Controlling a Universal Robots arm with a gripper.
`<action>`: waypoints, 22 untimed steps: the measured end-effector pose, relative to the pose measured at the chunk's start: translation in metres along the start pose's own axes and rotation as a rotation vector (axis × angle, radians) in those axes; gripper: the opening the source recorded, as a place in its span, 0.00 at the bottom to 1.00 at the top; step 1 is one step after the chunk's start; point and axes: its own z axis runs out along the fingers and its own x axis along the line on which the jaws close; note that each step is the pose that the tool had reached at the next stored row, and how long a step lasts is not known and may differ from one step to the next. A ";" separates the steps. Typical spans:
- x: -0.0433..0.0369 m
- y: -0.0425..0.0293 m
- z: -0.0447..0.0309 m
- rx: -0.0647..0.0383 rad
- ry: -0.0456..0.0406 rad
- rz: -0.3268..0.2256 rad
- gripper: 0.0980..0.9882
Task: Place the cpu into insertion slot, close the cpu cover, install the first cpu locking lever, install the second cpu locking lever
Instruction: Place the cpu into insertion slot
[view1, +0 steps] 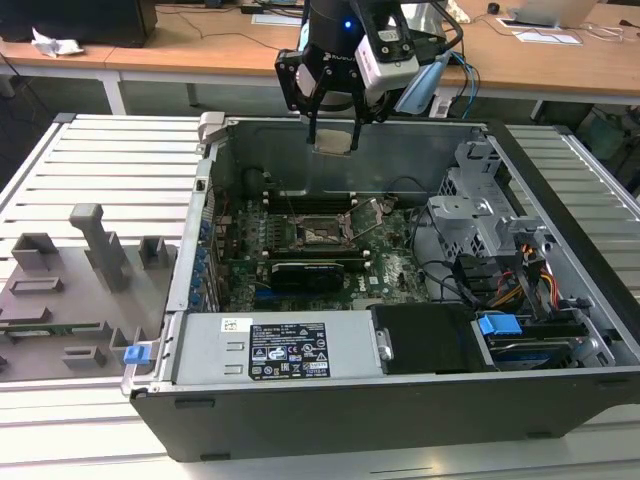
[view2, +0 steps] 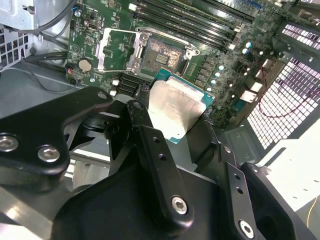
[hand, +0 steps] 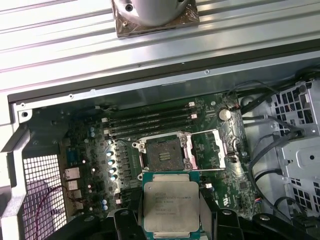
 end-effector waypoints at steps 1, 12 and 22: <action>0.0000 0.0000 0.0000 0.000 -0.0001 0.001 0.50; 0.0005 -0.0001 0.0001 -0.001 -0.0031 0.035 0.50; 0.0005 -0.0001 0.0004 -0.001 -0.0098 0.107 0.50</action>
